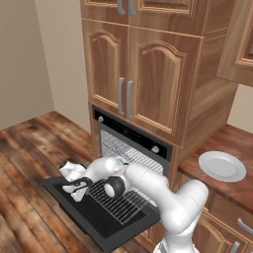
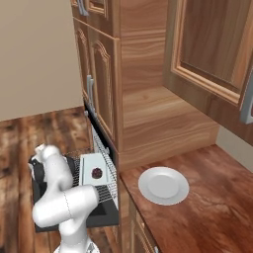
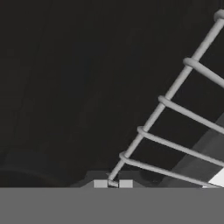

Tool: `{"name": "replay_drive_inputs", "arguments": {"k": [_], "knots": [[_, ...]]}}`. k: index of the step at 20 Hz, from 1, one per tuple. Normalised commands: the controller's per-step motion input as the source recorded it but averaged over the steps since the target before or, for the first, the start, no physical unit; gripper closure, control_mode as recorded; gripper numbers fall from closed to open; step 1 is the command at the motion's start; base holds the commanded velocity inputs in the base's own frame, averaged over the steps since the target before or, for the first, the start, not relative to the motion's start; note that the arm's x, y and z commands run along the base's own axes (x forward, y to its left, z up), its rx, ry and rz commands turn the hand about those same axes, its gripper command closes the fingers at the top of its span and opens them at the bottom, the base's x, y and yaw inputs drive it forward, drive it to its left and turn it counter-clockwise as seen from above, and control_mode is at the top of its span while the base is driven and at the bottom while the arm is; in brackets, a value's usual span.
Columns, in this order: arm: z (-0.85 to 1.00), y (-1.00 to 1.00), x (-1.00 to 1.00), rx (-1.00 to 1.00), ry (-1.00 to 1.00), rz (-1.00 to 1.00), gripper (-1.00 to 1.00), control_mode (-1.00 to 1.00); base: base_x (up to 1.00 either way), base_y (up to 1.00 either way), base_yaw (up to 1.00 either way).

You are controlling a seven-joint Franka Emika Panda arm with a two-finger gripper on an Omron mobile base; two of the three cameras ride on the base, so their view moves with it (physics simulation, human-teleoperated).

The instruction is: Take the baked cake out of the oven and place it on the plate for cooling. Then close the oven door.

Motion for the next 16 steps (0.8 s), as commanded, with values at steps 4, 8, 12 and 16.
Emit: {"name": "replay_drive_inputs", "arguments": {"k": [4,8,12,16], "knots": [[0.0,0.93,-0.58,0.0,0.13,0.0,1.0,-1.0,0.0,0.0,0.0],[0.0,0.83,-0.69,0.0,0.02,0.0,-1.0,-1.0,0.0,0.0,0.0],[0.45,0.27,-0.84,0.0,-0.12,-0.03,-1.0,-1.0,0.0,0.0,0.0],[0.99,-0.15,-0.86,0.0,-0.4,-0.06,-1.0,-1.0,0.0,0.0,0.0]]}}
